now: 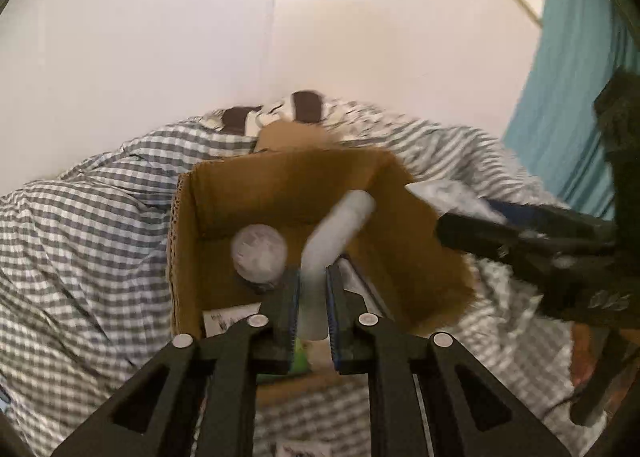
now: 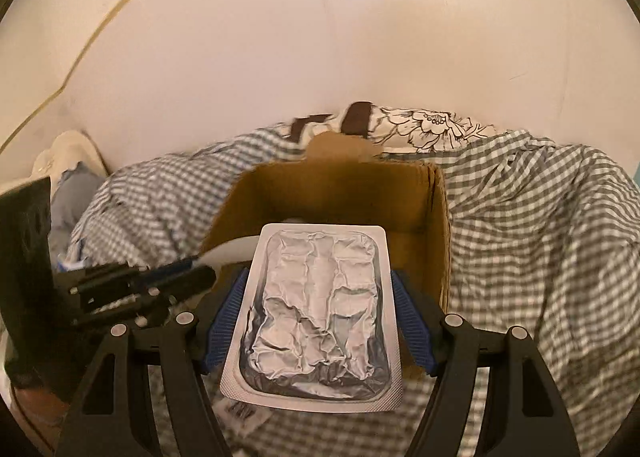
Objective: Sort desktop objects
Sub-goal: 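Carry the cylinder and foil pack into the cardboard box and release both, then grasp the brown printed box with the left tool while the right tool grasps the white tape roll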
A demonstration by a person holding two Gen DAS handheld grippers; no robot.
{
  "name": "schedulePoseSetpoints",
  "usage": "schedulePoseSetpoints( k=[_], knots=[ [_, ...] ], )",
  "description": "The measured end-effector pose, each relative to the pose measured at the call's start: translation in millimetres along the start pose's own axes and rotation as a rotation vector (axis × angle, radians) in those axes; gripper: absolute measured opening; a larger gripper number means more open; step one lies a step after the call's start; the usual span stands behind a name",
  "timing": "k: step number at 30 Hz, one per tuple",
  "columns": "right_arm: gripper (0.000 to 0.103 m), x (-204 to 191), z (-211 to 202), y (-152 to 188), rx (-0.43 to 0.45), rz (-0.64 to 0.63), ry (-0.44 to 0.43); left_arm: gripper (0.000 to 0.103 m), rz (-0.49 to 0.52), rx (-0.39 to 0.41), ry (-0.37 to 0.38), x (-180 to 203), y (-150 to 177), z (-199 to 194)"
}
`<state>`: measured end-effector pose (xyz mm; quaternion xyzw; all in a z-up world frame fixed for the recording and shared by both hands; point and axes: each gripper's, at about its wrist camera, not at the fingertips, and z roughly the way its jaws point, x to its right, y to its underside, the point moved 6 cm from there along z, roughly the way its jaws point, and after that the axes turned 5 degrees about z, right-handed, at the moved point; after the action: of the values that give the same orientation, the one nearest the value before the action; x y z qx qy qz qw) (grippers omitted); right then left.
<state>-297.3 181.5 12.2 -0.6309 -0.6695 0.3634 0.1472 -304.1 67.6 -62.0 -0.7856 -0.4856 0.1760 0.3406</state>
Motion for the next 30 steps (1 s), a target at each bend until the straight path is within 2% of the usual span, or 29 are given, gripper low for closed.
schedulePoseSetpoints(
  k=[1, 2, 3, 4, 5, 11, 16, 22, 26, 30],
  knots=[
    [0.077, 1.9, 5.3, -4.6, 0.011, 0.011, -0.017, 0.020, -0.002, -0.008, -0.018, -3.3, -1.4, 9.2],
    [0.089, 6.7, 11.6, -8.4, 0.022, 0.029, -0.023, 0.022, 0.000, -0.017, -0.035, -5.0, -0.9, 16.4],
    [0.091, 12.3, 12.6, -9.8, 0.028, 0.042, -0.016, 0.035, 0.003, -0.027, -0.044, -5.9, -0.7, 21.4],
    [0.091, 16.0, 14.3, -10.0, 0.025, 0.048, -0.012, 0.059, 0.004, -0.043, -0.056, -6.2, 1.3, 25.2],
    [0.091, 18.5, 15.2, -9.2, 0.019, 0.048, -0.012, 0.068, -0.001, -0.060, -0.073, -6.6, 4.8, 25.6],
    [0.091, 37.8, -13.9, 24.4, -0.009, 0.046, 0.024, 0.074, -0.010, -0.094, -0.106, 3.6, 38.3, -5.8],
    [0.091, 39.8, -60.4, 91.3, -0.098, -0.033, 0.052, 0.086, -0.046, -0.122, -0.095, 15.1, 95.6, -59.0],
    [0.091, 39.6, -106.3, 182.7, -0.220, -0.051, 0.035, 0.087, -0.095, -0.255, -0.078, 32.3, 191.7, -100.6],
    [0.090, 29.2, -117.2, 240.5, -0.321, -0.069, 0.006, 0.087, -0.064, -0.400, -0.013, 56.1, 254.2, -108.9],
    [0.083, 20.9, -109.1, 292.9, -0.441, -0.029, -0.068, 0.087, -0.043, -0.510, 0.067, 76.3, 296.3, -107.8]
  ],
)
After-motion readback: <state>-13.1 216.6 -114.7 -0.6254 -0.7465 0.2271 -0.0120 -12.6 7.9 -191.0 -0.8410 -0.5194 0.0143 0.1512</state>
